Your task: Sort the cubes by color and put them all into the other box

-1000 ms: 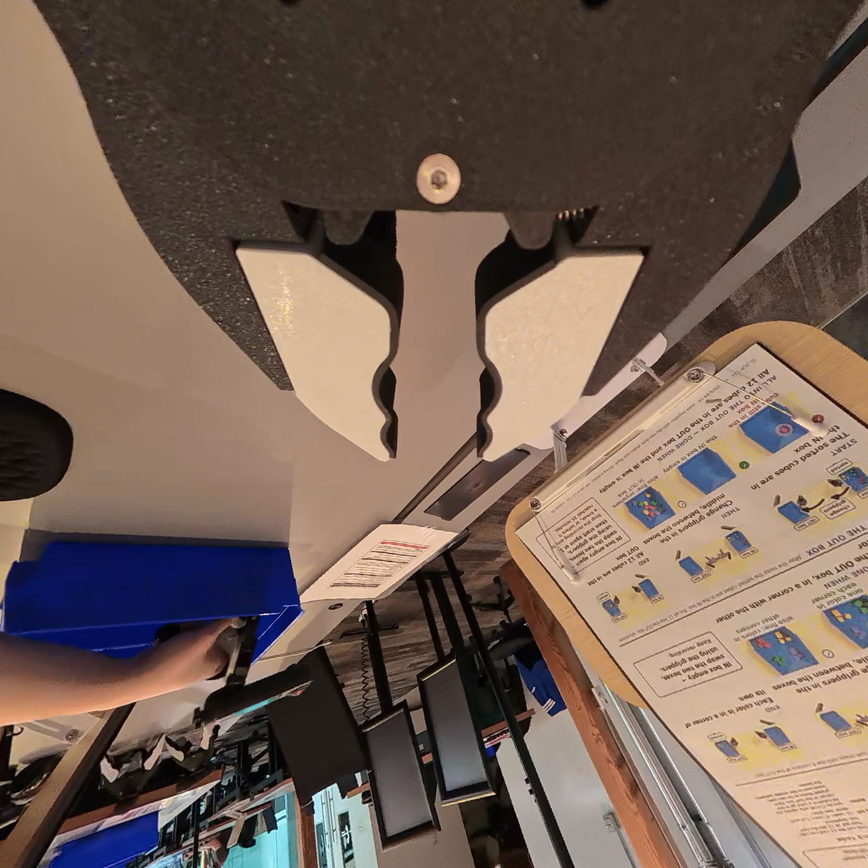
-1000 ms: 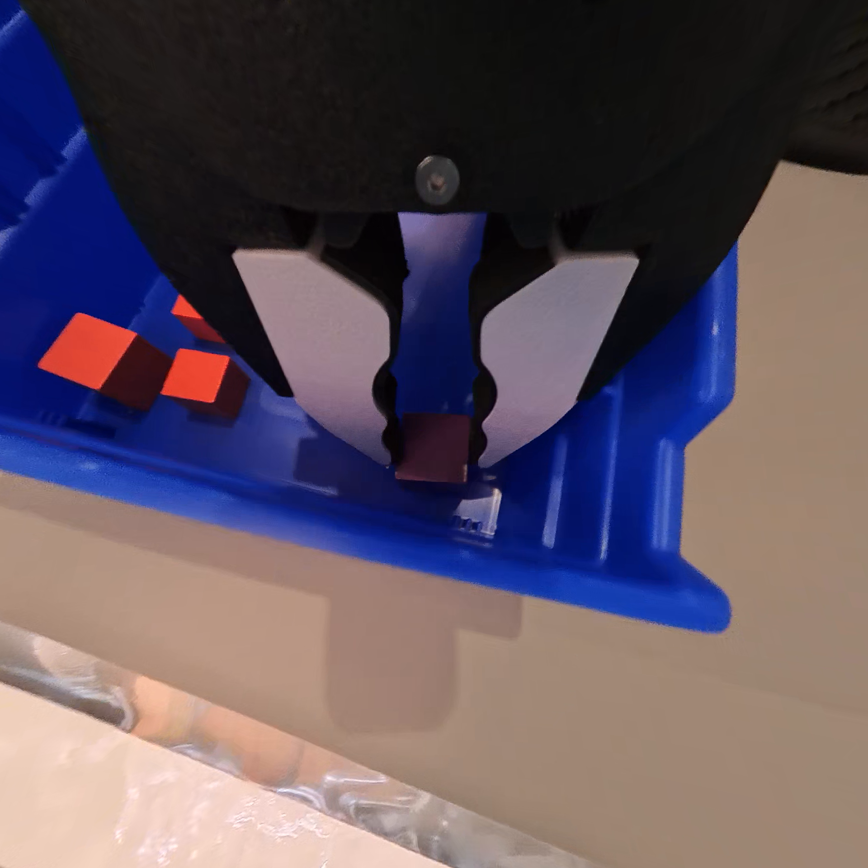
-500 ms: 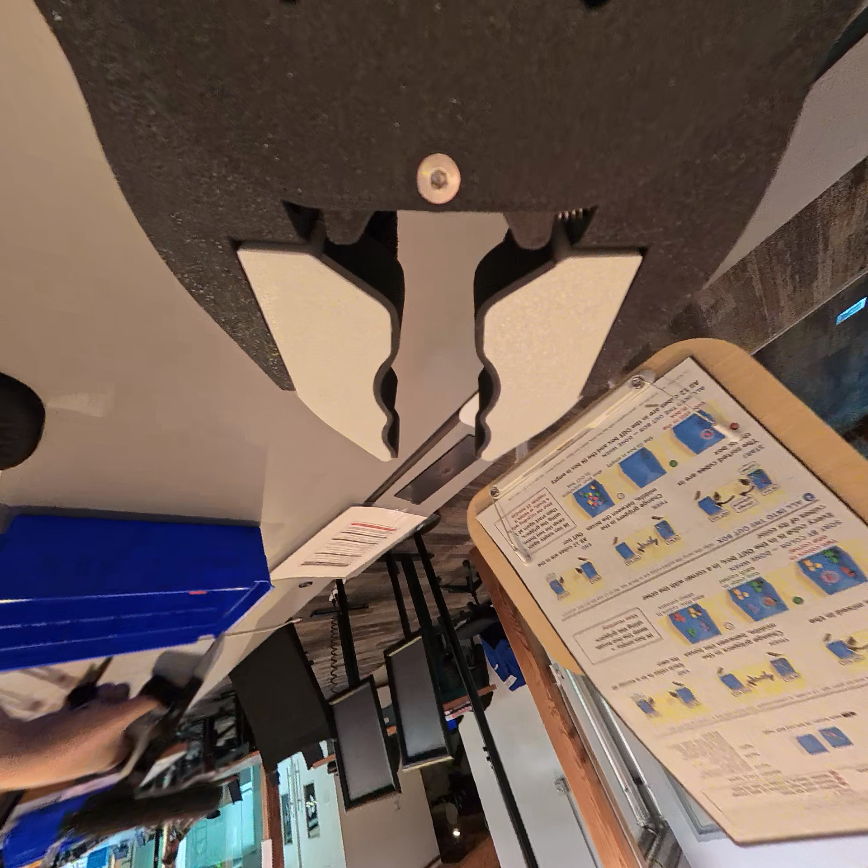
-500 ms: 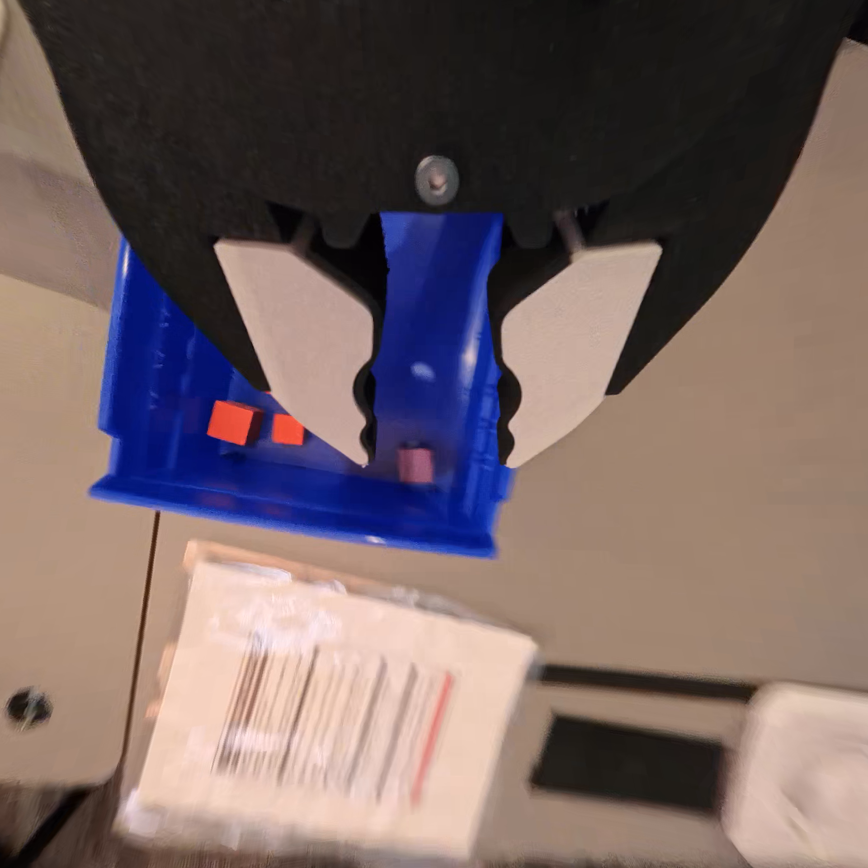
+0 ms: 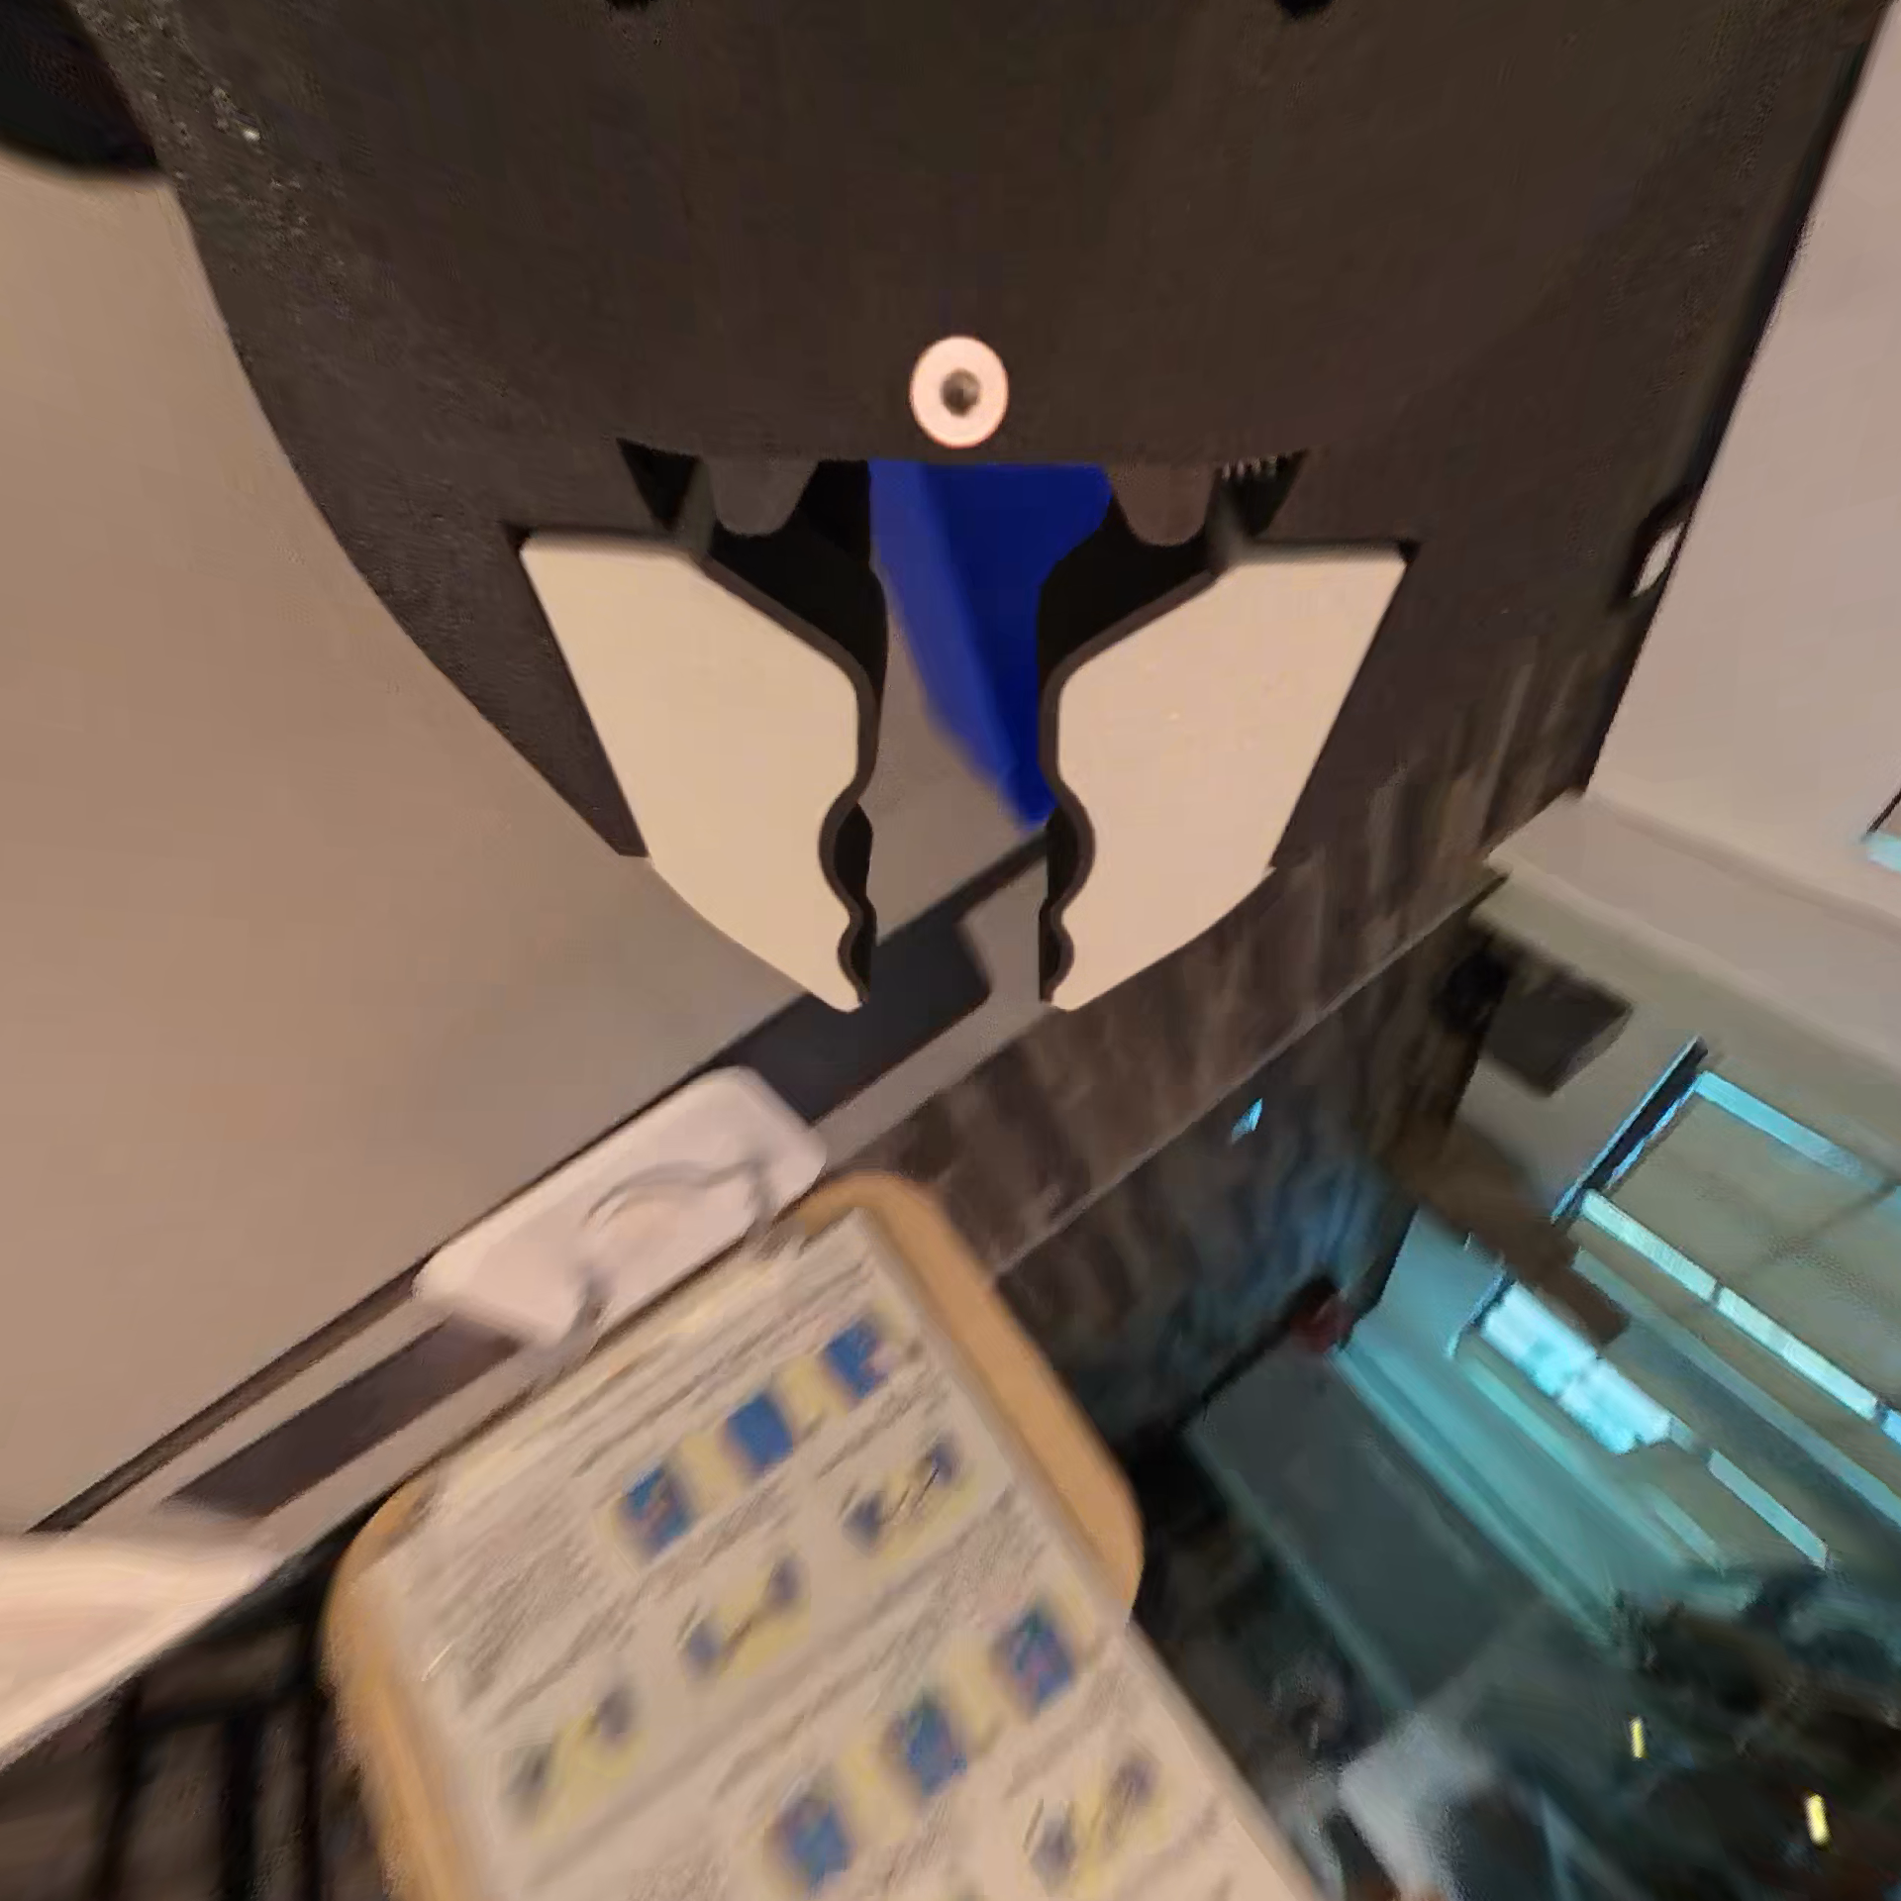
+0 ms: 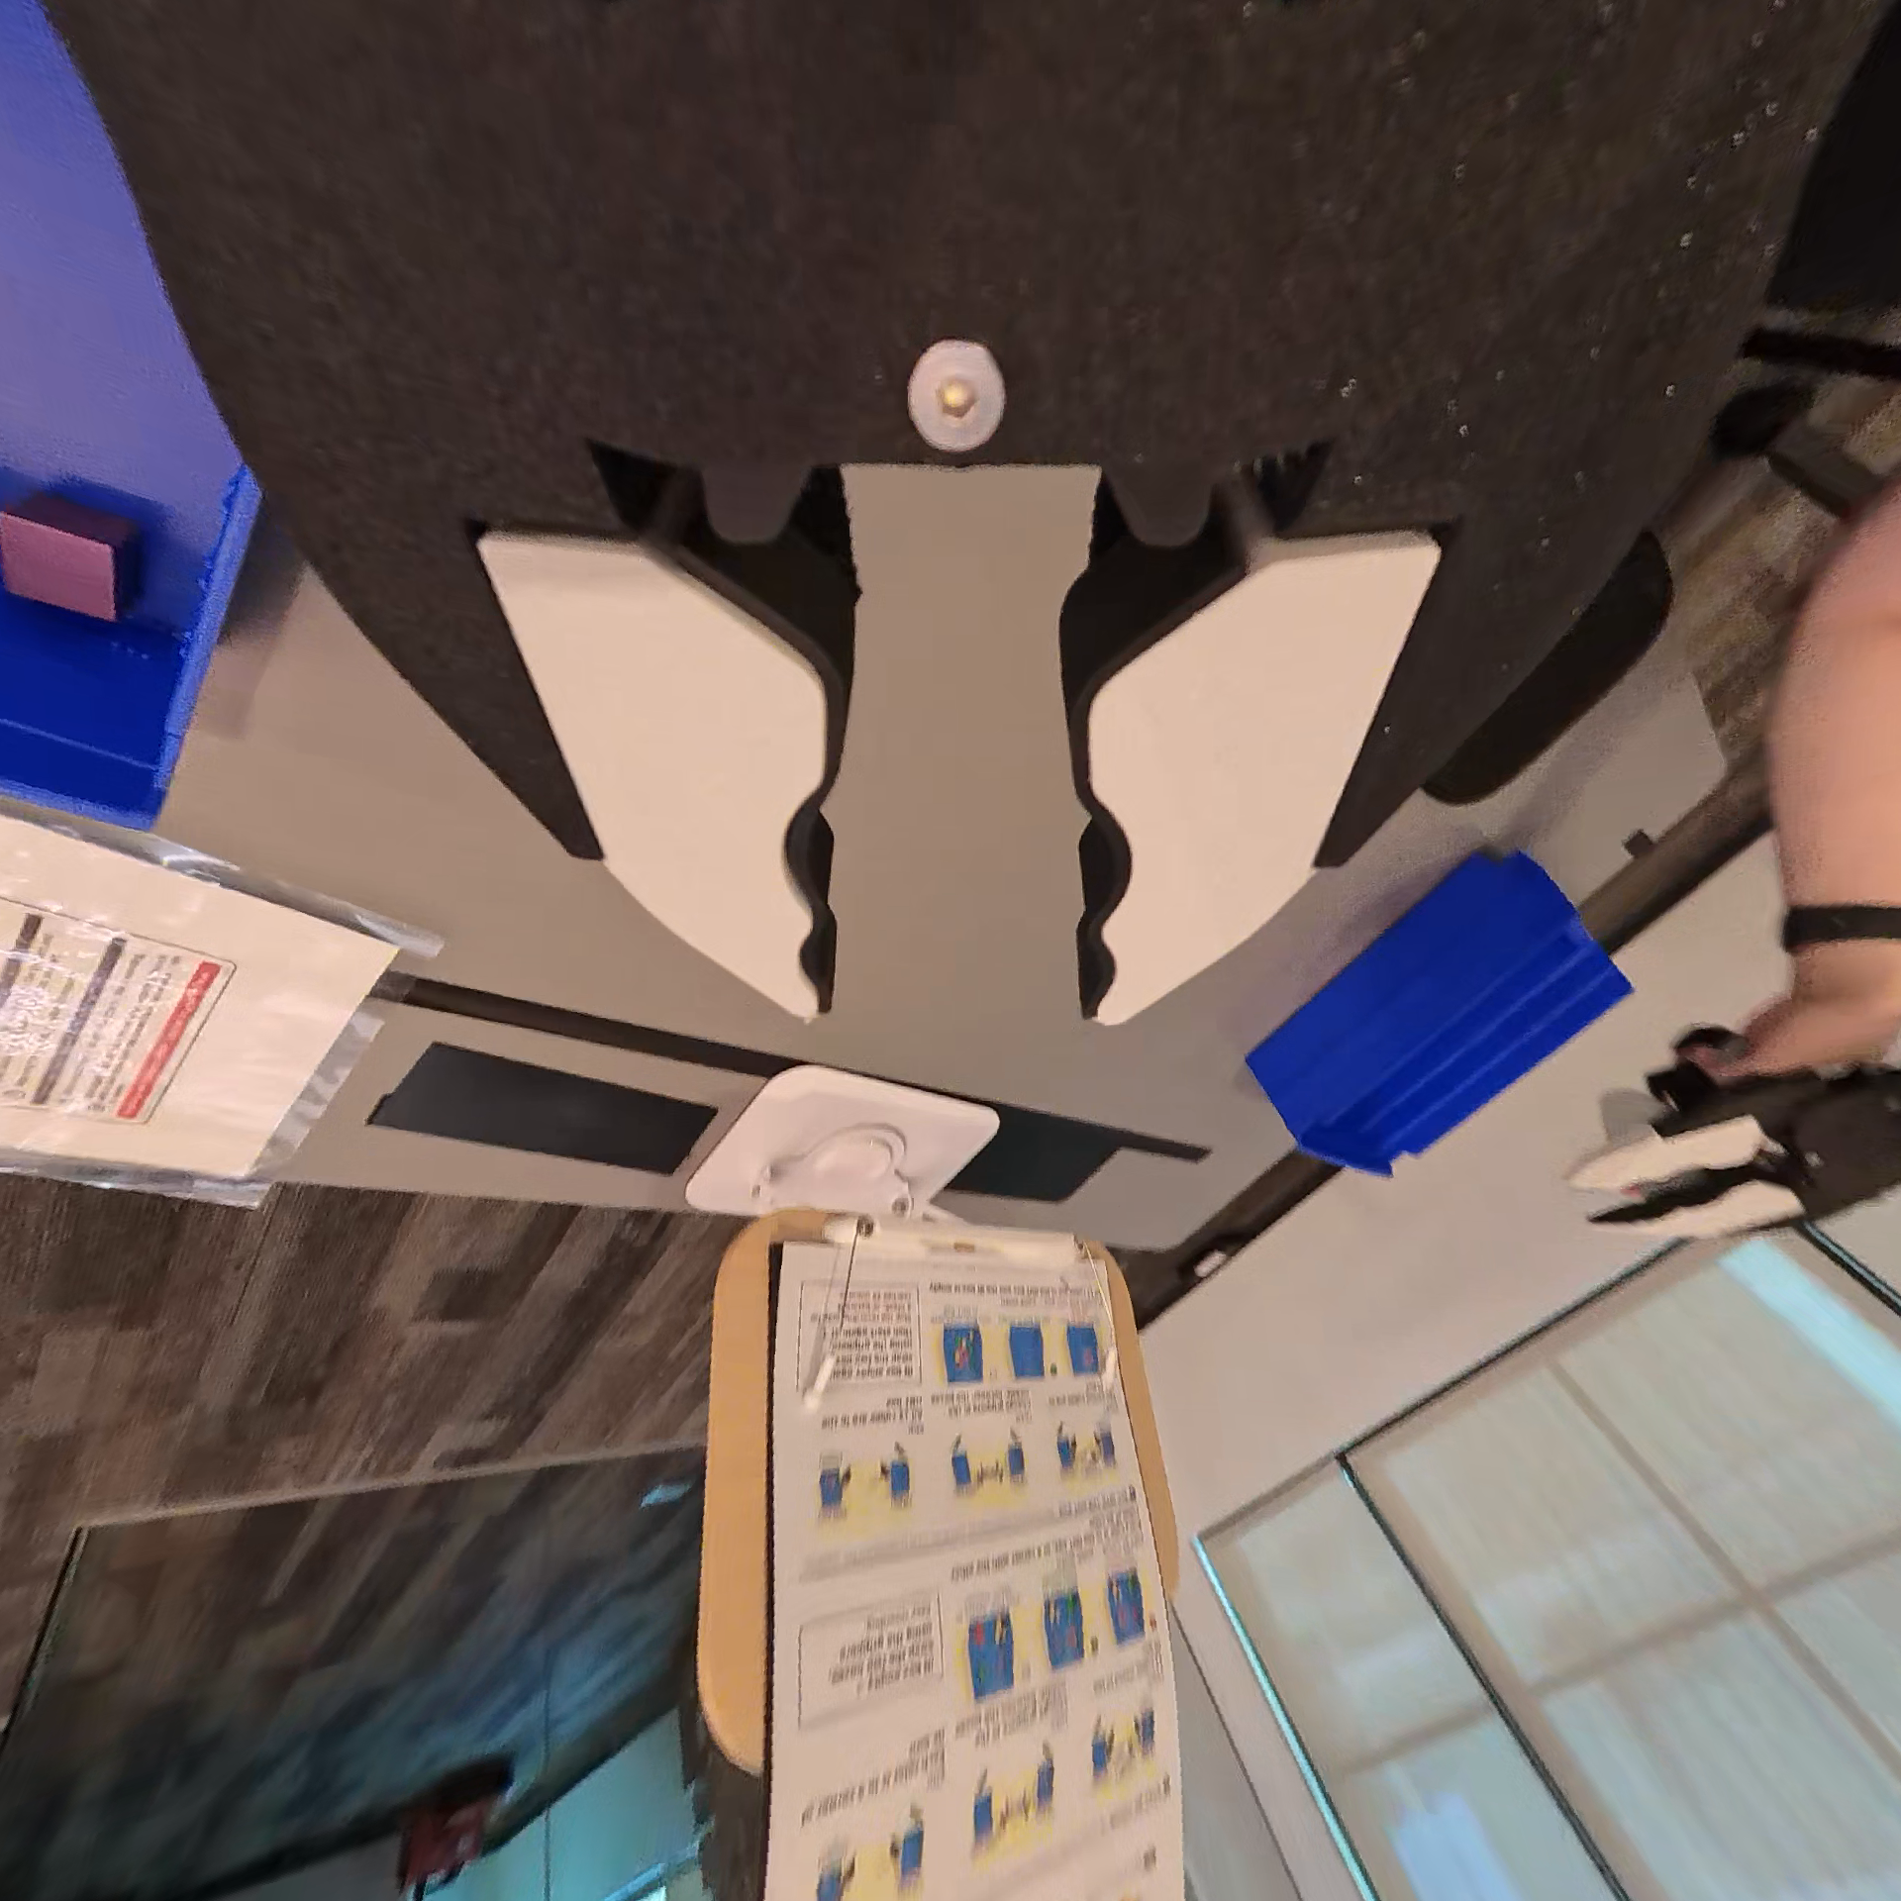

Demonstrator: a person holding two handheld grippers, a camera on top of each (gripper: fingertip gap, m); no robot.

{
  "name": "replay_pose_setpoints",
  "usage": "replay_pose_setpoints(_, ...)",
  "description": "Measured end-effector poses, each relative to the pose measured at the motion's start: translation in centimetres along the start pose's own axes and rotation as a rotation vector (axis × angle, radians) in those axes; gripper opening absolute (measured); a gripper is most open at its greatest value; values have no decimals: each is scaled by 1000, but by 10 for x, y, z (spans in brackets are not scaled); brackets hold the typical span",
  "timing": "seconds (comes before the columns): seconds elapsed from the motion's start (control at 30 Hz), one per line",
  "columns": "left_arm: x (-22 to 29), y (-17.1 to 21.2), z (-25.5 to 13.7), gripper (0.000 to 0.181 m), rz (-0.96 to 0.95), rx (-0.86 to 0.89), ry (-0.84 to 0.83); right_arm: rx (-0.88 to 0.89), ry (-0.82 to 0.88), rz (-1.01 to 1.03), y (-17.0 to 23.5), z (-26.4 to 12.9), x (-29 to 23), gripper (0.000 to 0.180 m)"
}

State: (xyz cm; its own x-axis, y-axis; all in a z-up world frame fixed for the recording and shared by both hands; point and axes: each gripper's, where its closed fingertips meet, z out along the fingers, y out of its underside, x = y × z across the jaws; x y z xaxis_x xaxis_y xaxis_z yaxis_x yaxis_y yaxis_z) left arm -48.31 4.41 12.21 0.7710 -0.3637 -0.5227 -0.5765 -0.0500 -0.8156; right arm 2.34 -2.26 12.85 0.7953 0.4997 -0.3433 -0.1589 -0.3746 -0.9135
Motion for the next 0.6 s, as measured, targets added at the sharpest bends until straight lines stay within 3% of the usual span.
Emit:
replay_pose_setpoints(0.13, -67, 116, -15, 29, 72, -409, -48, -128, 72, -51, 21, 15, 16, 46)
replay_pose_setpoints(0.3, -53, 240, -43, 36, -160, -766, 190, -135, 44, -50, 22, 26, 11, 45)
replay_pose_setpoints(0.4, -49, 277, -52, 38, -265, -860, 186, -139, 53, -58, 22, 28, 10, 45)
replay_pose_setpoints(0.6, -26, 303, -55, 36, -381, -927, 287, -166, 48, -70, 27, 29, 5, 45)
